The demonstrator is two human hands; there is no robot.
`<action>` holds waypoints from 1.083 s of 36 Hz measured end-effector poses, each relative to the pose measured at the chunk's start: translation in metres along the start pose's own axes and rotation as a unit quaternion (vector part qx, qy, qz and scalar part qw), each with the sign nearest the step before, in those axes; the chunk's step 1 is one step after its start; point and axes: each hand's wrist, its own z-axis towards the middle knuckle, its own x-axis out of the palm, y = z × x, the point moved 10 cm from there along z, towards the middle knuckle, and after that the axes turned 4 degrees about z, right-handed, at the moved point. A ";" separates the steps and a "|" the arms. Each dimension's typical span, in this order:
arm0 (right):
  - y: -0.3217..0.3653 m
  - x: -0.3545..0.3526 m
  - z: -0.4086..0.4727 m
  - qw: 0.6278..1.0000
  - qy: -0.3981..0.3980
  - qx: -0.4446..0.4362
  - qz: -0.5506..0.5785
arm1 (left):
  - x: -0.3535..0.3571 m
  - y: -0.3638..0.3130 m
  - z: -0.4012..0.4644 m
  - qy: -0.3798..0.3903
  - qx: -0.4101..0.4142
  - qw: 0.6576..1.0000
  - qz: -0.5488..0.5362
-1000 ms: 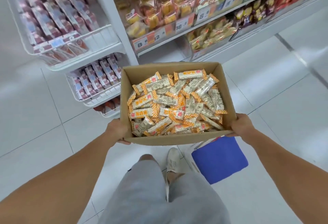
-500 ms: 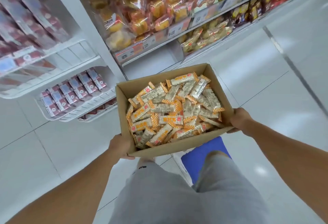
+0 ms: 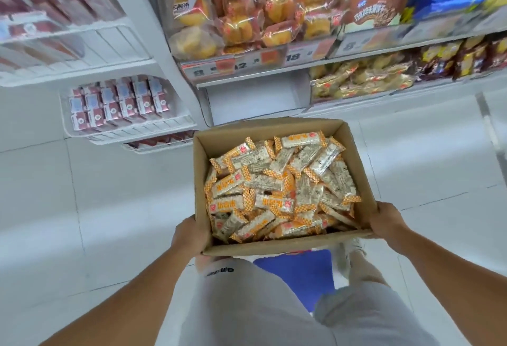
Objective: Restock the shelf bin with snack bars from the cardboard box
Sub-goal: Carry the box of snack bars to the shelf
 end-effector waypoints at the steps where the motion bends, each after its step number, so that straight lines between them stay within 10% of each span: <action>1: -0.003 -0.001 0.014 1.000 0.003 -0.009 -0.009 | 0.012 0.000 0.002 -0.010 -0.008 1.000 -0.003; 19: -0.092 -0.038 0.223 0.997 0.061 -0.029 -0.021 | 0.214 -0.055 0.066 -0.016 -0.144 0.988 -0.046; 39: -0.027 0.245 0.386 0.997 0.049 -0.057 -0.022 | 0.175 0.024 0.367 -0.089 -0.101 0.991 0.012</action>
